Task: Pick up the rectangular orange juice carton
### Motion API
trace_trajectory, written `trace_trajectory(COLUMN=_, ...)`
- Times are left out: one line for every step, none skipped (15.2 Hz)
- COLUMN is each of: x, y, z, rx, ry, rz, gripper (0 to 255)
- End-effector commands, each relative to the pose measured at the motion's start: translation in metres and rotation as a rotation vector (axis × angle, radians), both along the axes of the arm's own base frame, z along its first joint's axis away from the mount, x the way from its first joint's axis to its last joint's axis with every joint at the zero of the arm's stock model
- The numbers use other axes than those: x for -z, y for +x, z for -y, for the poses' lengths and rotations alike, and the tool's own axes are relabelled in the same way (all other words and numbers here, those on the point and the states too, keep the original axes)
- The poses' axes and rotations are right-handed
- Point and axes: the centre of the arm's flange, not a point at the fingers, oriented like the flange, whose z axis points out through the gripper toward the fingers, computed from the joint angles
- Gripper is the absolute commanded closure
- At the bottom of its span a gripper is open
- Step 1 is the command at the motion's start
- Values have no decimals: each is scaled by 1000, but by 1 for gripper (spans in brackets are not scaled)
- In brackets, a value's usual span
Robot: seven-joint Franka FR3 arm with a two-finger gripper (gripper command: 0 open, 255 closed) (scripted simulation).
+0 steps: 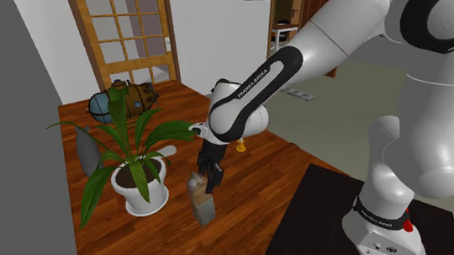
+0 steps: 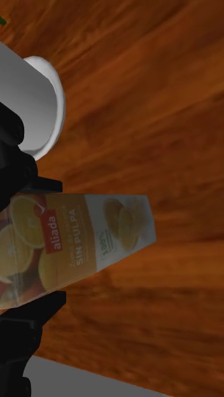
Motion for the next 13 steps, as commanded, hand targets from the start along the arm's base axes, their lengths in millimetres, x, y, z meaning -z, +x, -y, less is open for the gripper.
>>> trace_trajectory(x=-12, y=0, z=-1, rx=0, ry=0, rz=0, gripper=255)
trace_trajectory(x=-17, y=0, z=-1, rx=0, ry=0, rz=0, gripper=255)
trace_trajectory(x=-22, y=0, z=-1, rx=0, ry=0, rz=0, gripper=255)
trace_trajectory(x=-27, y=0, z=-1, rx=0, ry=0, rz=0, gripper=255)
trace_trajectory(x=-33, y=0, z=-1, rx=0, ry=0, rz=0, gripper=255)
trace_trajectory(x=-38, y=0, z=-1, rx=0, ry=0, rz=0, gripper=255)
trace_trajectory(x=-43, y=0, z=-1, rx=0, ry=0, rz=0, gripper=255)
trace_trajectory(x=-49, y=0, z=-1, rx=0, ry=0, rz=0, gripper=255)
trace_trajectory(x=-54, y=0, z=-1, rx=0, ry=0, rz=0, gripper=255)
trace_trajectory(x=-59, y=0, z=-1, rx=0, ry=0, rz=0, gripper=255)
trace_trajectory(x=-64, y=0, z=-1, rx=0, ry=0, rz=0, gripper=255)
trace_trajectory(x=-65, y=0, z=-1, rx=0, ry=0, rz=0, gripper=255)
trace_trajectory(x=-65, y=0, z=-1, rx=0, ry=0, rz=0, gripper=255)
